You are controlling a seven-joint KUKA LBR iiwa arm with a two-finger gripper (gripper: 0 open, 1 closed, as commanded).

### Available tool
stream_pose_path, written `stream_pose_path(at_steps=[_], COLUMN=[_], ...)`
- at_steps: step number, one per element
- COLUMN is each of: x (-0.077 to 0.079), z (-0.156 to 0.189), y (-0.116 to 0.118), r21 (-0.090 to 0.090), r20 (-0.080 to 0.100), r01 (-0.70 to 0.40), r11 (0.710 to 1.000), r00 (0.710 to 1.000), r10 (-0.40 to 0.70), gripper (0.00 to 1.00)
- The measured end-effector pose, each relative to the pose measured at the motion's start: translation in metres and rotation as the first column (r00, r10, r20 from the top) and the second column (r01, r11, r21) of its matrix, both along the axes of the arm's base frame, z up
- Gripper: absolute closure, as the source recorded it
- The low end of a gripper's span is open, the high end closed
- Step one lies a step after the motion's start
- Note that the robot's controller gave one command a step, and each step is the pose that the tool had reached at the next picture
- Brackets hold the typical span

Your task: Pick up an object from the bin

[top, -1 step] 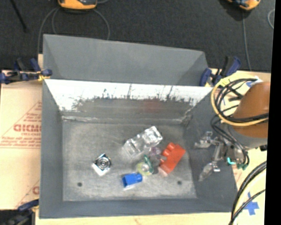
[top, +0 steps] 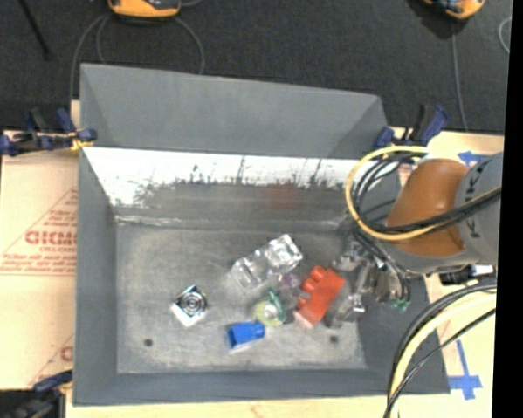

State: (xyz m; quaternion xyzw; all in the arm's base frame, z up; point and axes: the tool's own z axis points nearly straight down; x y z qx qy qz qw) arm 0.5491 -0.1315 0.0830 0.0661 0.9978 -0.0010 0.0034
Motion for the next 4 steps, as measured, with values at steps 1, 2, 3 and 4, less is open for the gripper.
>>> stream_pose_path(at_steps=[1,2,3,4], x=[0.01,0.008,-0.001,0.0], z=[-0.006,0.013,-0.006,-0.005], y=[0.047,0.068,0.083,0.083], r21=[-0.007,0.004,0.001,0.001], r20=[0.005,-0.001,-0.001,0.001], r01=[0.061,0.152,0.427,0.424], r11=[0.998,0.988,0.904,0.906], r00=[0.998,0.988,0.904,0.906], r10=[-0.061,-0.152,-0.427,-0.424], gripper=[0.0,0.0,0.0,1.0])
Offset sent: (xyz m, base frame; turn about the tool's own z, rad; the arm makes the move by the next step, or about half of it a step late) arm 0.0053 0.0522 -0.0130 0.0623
